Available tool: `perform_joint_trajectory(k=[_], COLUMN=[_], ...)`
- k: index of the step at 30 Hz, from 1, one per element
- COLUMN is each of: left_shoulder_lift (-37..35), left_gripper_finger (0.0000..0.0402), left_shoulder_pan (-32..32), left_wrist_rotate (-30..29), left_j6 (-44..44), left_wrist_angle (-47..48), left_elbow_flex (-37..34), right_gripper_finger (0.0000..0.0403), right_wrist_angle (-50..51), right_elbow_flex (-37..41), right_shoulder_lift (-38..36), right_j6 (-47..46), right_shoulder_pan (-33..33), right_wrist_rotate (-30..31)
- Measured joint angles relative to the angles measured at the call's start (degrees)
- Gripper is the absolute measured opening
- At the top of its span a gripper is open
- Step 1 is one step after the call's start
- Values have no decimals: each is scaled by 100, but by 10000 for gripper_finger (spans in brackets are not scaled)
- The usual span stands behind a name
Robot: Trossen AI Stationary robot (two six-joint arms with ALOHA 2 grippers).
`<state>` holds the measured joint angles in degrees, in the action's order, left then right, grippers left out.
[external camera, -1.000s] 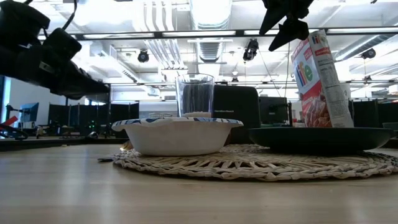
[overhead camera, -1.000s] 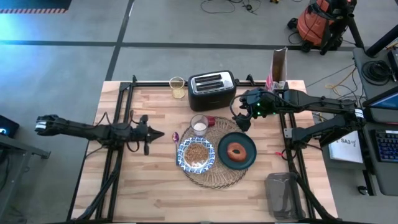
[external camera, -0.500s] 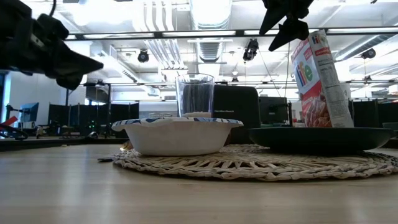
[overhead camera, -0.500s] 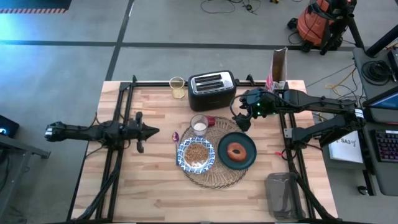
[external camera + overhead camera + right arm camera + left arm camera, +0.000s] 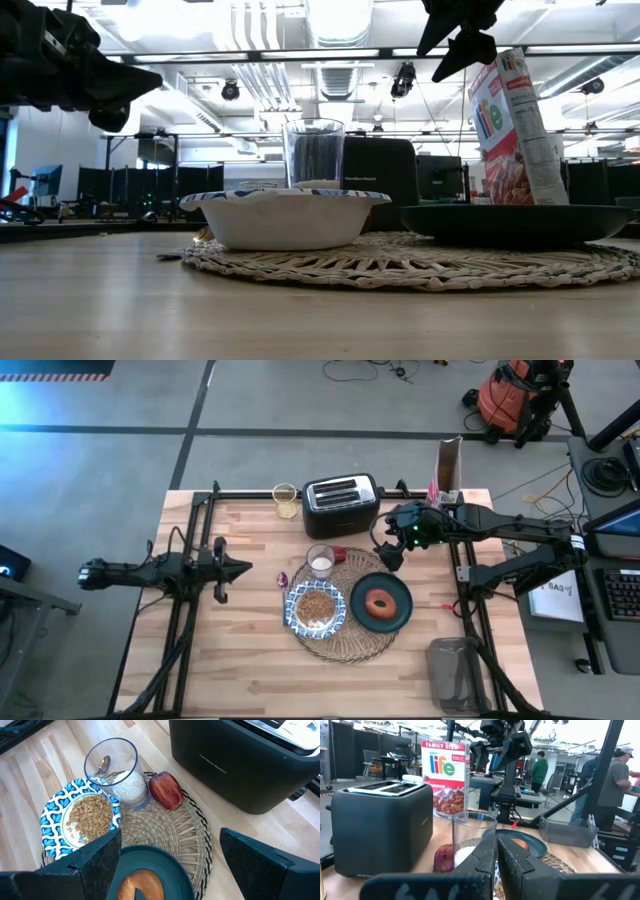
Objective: Arrange a breakfast setting
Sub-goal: Return to Home Position
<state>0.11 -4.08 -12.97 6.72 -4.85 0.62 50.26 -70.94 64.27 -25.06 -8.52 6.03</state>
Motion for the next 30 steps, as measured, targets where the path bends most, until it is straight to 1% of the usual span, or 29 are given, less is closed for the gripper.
perform_joint_trajectory(k=[11,14,17,23,30], left_shoulder_lift=[149,174,178,194,246], left_gripper_finger=[0,0,0,0,0], left_shoulder_pan=[0,0,0,0,0], left_wrist_rotate=[2,2,2,2,4], left_j6=[0,0,0,0,0], left_wrist_angle=[-2,-1,-4,-2,-3], left_elbow_flex=[11,11,11,15,20], right_gripper_finger=[325,325,325,325,325], right_wrist_angle=[-7,-58,-416,-1315,-1772], right_elbow_flex=[8,212,603,1738,2998], right_shoulder_lift=[-9,-213,-589,-1376,-2065], right_j6=[1,0,0,0,-51], right_shoulder_pan=[-48,-98,-171,-191,-191], right_wrist_rotate=[10,45,42,53,41])
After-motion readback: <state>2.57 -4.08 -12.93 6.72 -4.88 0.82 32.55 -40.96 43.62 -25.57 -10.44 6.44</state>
